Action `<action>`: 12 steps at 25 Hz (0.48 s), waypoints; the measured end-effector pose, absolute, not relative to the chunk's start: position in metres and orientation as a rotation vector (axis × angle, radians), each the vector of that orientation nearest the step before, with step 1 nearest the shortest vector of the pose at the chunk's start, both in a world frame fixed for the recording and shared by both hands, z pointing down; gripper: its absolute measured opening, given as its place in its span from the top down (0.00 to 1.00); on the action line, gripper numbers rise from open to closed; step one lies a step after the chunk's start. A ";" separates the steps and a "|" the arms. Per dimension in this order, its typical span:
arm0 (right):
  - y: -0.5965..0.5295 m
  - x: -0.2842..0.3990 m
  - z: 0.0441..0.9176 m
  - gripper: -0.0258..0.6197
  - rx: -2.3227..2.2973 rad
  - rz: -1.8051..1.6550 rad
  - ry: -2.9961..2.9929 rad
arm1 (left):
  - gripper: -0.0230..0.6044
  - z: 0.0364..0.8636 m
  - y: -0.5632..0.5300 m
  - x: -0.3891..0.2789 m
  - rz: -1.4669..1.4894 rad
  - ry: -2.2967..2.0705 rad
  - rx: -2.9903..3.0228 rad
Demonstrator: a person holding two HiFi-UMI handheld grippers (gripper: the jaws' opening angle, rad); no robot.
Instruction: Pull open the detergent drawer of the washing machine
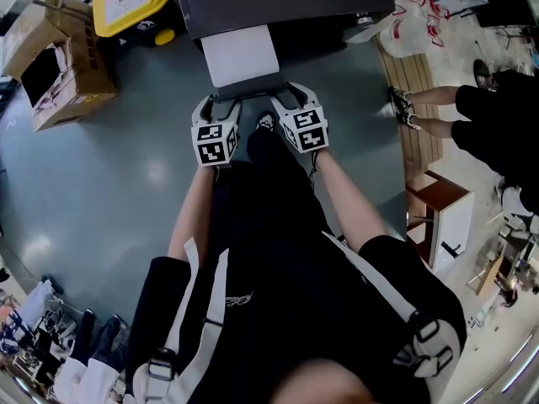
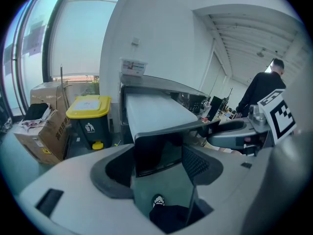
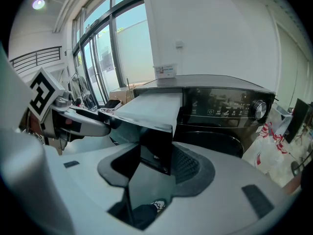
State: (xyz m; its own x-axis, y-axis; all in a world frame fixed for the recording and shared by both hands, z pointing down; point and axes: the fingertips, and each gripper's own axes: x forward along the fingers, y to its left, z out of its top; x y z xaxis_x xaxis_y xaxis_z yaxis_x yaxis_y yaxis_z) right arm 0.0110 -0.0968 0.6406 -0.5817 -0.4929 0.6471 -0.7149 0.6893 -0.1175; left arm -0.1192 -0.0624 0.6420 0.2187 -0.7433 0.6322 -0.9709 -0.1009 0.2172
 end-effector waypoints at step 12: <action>-0.095 0.012 0.647 0.64 0.862 0.476 -2.351 | 0.49 0.647 -0.063 -0.115 0.526 -1.553 1.952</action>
State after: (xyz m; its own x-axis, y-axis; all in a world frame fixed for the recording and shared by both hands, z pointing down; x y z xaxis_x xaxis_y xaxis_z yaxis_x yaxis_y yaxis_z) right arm 0.0120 -0.0952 0.6473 -0.6204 -0.4664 0.6306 -0.6749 0.7270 -0.1264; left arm -0.1154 -0.0625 0.6475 0.2430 -0.7386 0.6288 -0.9687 -0.1506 0.1974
